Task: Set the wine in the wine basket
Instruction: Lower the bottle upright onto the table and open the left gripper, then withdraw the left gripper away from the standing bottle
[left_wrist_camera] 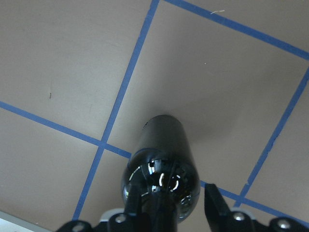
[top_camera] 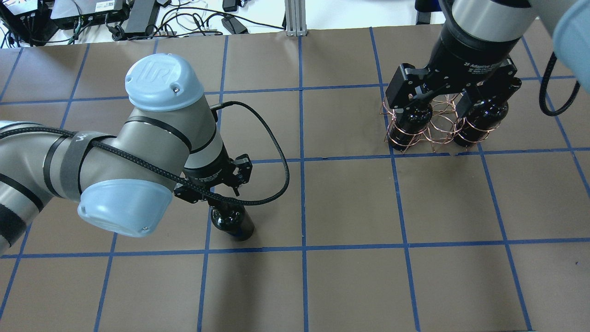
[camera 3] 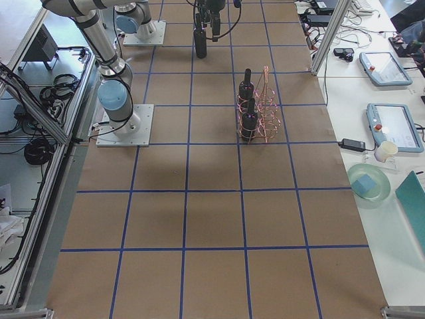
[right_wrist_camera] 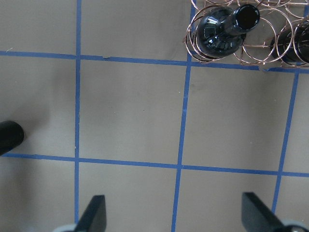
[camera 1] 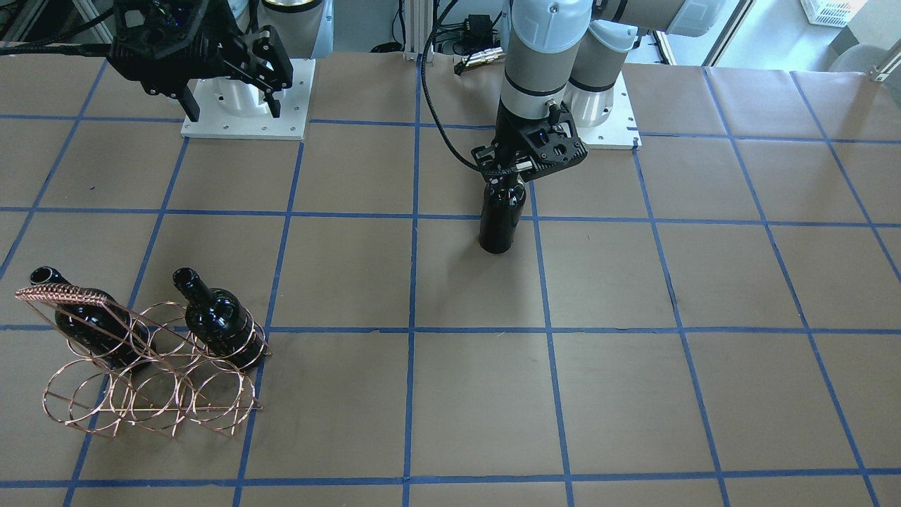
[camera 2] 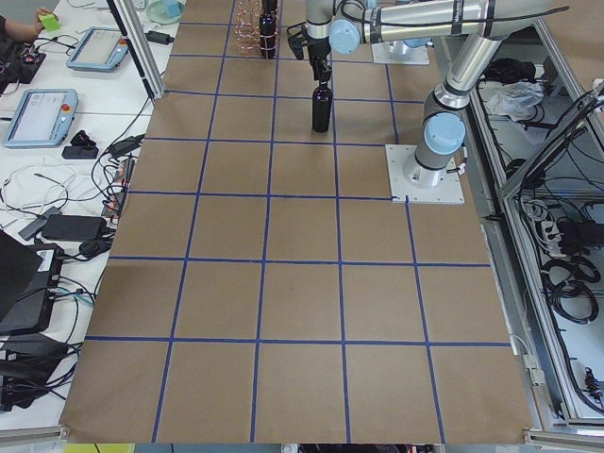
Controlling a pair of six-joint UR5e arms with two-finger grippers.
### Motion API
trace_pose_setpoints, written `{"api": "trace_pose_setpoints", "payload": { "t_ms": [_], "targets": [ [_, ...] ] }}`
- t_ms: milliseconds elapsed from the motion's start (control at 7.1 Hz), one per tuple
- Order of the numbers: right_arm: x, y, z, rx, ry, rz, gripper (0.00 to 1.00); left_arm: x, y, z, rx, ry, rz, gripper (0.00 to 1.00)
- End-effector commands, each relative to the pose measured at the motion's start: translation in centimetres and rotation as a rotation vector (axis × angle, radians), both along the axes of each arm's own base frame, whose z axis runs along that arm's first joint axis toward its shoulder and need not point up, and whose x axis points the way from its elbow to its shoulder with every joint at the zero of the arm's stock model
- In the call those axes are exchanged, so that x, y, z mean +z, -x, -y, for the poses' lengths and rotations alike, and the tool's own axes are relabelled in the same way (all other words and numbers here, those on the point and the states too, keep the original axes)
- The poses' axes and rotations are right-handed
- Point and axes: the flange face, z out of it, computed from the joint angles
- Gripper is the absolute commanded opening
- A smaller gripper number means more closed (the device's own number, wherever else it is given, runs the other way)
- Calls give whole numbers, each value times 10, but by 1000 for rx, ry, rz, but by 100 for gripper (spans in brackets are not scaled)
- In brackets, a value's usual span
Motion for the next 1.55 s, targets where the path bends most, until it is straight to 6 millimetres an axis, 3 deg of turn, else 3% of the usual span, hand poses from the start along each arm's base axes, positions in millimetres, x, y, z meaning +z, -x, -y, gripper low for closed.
{"api": "trace_pose_setpoints", "payload": {
  "t_ms": [0,141,282,423,704,986,1268,1408],
  "targets": [
    [0,0,0,-3,-1,2,100,12,0,5,-17,29,0,82],
    [0,0,0,-4,0,5,100,45,-5,21,-4,92,5,97],
    [0,-1,0,-7,0,6,100,77,-18,35,-39,90,13,97],
    [0,-1,0,-7,0,9,100,103,-53,50,-149,77,11,97],
    [0,-1,0,-12,1,11,100,145,-142,70,-239,58,7,99],
    [1,-1,0,-24,4,6,100,155,-236,77,-360,51,5,100],
    [4,-1,4,-28,37,6,100,145,-311,67,-399,12,-28,100],
    [4,-1,4,-27,41,6,100,136,-327,60,-418,-7,-62,100]
  ]
}}
